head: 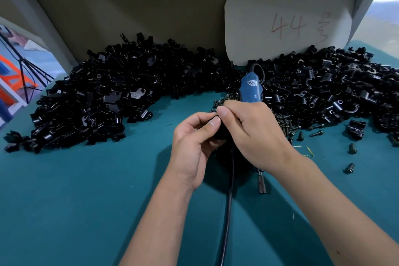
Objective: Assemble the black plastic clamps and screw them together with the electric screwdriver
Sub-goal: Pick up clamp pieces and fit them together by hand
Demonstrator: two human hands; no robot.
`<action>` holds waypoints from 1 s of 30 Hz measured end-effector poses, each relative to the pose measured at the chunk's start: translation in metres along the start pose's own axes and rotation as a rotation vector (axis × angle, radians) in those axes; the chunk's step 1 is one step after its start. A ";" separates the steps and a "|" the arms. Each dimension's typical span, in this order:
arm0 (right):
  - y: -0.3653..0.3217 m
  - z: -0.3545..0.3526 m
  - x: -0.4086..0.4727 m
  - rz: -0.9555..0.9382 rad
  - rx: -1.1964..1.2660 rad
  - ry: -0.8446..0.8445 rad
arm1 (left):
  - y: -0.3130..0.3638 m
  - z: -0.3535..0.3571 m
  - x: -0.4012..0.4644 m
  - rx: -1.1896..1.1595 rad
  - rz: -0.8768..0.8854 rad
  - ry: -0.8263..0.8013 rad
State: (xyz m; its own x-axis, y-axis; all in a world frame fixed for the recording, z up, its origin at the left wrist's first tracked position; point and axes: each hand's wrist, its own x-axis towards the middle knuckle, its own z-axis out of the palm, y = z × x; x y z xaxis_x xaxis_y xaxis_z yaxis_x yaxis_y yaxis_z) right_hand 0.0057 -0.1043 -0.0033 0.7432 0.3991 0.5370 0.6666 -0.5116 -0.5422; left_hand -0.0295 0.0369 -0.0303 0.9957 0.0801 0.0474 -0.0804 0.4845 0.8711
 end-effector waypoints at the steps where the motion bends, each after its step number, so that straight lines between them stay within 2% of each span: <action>1: 0.001 0.000 0.000 -0.014 0.002 0.007 | 0.001 0.000 0.000 -0.004 -0.012 -0.015; 9: 0.004 0.000 -0.002 -0.097 -0.015 0.017 | 0.009 -0.001 -0.004 0.045 -0.137 -0.108; 13: -0.004 -0.001 -0.001 -0.158 -0.041 0.019 | 0.014 -0.003 -0.007 0.000 -0.328 -0.110; 15: -0.007 0.001 0.000 -0.111 -0.055 0.016 | 0.015 -0.005 -0.008 -0.004 -0.383 -0.116; 17: -0.007 0.002 0.003 0.018 -0.014 0.070 | 0.013 -0.004 -0.007 0.038 -0.310 -0.125; 19: -0.004 0.002 0.007 0.235 0.041 0.096 | 0.007 0.001 -0.004 0.111 -0.124 -0.114; 22: 0.007 0.002 0.008 0.562 0.252 0.017 | -0.004 0.004 -0.003 0.246 0.126 -0.062; 24: 0.007 0.001 0.008 0.669 0.322 -0.031 | -0.006 0.004 -0.003 0.329 0.225 -0.034; 27: 0.003 -0.003 0.008 0.544 0.109 -0.092 | -0.007 0.003 0.000 0.355 0.232 0.051; 30: -0.005 -0.007 0.008 0.364 -0.015 -0.141 | -0.004 0.001 0.000 0.244 0.119 0.109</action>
State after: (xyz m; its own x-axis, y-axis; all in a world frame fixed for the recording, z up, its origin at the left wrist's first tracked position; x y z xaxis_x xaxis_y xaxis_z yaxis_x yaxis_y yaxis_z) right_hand 0.0083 -0.1041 0.0086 0.9322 0.2897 0.2169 0.3579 -0.6495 -0.6709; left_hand -0.0289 0.0340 -0.0329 0.9680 0.2235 0.1144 -0.1691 0.2434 0.9551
